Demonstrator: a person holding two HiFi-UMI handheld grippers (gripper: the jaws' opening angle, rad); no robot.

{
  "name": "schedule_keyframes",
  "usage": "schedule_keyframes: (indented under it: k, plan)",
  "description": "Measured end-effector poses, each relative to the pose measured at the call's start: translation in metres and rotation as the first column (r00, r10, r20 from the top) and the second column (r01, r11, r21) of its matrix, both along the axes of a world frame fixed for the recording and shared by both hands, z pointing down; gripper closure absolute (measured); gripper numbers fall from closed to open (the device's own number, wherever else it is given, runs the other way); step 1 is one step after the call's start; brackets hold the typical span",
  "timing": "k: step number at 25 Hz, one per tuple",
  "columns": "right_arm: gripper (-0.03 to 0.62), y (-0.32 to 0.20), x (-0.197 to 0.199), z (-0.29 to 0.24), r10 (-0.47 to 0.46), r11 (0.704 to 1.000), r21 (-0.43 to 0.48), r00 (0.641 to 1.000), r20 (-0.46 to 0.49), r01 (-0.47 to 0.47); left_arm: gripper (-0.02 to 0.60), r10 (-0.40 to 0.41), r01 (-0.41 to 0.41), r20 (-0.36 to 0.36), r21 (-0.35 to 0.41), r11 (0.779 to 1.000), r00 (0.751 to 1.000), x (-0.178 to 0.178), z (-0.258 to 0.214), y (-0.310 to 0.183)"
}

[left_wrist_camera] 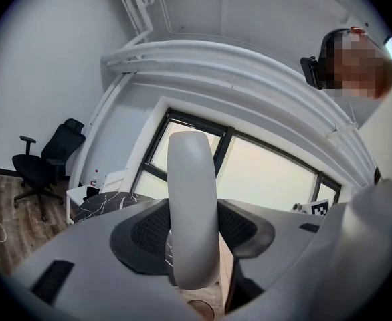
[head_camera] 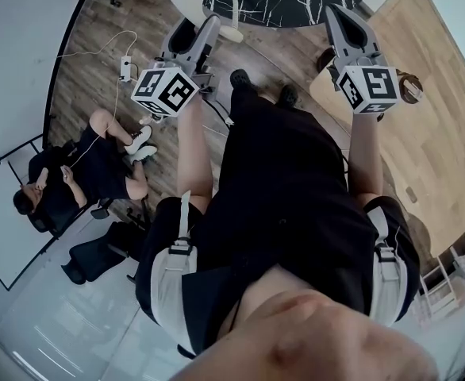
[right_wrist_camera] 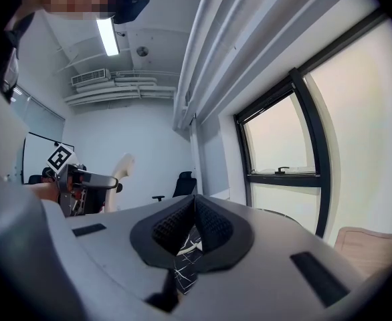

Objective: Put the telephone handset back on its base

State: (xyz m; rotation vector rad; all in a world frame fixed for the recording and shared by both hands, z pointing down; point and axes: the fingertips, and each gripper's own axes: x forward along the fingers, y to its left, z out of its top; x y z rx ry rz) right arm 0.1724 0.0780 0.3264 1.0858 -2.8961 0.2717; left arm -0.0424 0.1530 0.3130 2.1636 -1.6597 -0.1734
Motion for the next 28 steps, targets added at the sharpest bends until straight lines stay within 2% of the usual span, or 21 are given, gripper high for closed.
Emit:
schedule_keyframes:
  k: [13,28]
  plan:
    - [0.563,-0.021,-0.013,0.006,0.025,1.0,-0.018,1.0,-0.008,-0.025,0.359,0.046,-0.045,0.008,-0.026,0.999,0.999,-0.008,0.009,-0.03]
    - [0.563,-0.103,-0.067,0.003,0.111,0.993,-0.026,0.993,-0.043,-0.113,0.359,0.149,-0.151,-0.022,-0.066,0.986,0.989,-0.063,0.025,-0.133]
